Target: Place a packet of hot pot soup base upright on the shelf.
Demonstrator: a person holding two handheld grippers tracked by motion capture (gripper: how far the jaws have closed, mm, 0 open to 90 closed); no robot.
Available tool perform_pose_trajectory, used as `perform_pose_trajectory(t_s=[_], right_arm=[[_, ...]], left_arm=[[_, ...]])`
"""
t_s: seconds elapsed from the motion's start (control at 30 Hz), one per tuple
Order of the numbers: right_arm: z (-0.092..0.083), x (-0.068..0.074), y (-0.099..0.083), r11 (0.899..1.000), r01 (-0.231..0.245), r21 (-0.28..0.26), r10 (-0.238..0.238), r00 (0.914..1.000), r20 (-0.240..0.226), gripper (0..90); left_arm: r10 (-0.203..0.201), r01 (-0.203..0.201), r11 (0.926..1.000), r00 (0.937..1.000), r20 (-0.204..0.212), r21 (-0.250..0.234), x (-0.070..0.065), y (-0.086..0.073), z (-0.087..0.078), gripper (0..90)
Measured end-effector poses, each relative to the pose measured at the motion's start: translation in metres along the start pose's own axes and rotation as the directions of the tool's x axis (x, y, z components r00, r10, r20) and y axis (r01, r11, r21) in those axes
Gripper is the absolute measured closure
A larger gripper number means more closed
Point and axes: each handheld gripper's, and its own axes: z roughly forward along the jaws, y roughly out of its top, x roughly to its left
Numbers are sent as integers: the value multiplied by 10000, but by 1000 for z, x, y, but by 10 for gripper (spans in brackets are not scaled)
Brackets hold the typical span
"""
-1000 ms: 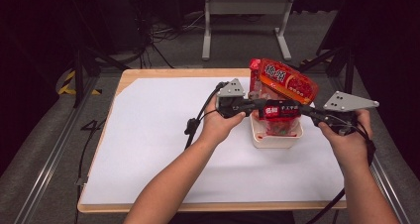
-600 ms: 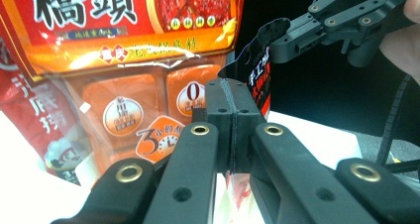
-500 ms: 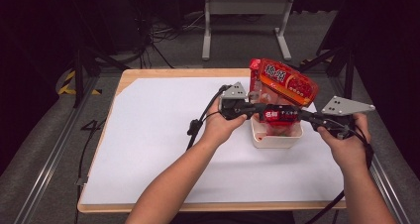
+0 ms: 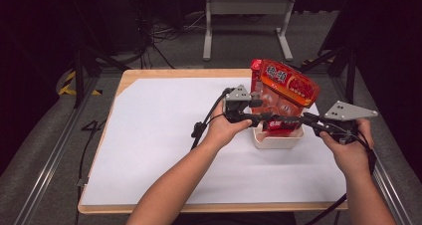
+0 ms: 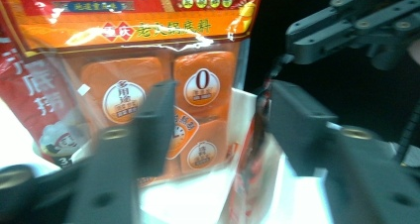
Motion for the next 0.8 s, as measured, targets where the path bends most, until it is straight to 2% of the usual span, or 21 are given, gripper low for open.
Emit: perform_pose_trajectory(t_s=[0.27, 0.5, 0.6, 0.7, 0.73, 0.8], right_arm=[[0, 1, 1, 10000, -33, -69, 33, 10000, -24, 780], [1, 2, 1, 9994, -236, -234, 230, 9994, -277, 754], [0, 2, 1, 9980, -456, -431, 438, 9982, -421, 699], [-1, 4, 1, 9916, -953, -868, 889, 9932, -748, 604], [-1, 4, 1, 9916, -953, -868, 889, 9932, -748, 604], [-3, 5, 1, 9874, -1129, -1109, 1027, 9903, -937, 551]], left_arm=[[96, -96, 9999, 9999, -53, -95, -2, 0, -4, 357], [203, -204, 9995, 9998, -73, -224, -7, 1, -12, 324], [284, -288, 9993, 9995, -149, -233, -10, 0, -21, 303], [348, -355, 9992, 9987, -369, -181, -17, -4, -36, 287], [348, -355, 9992, 9987, -369, -181, -17, -4, -36, 287], [507, -515, 9985, 9975, -487, -158, -22, -7, -48, 286]])
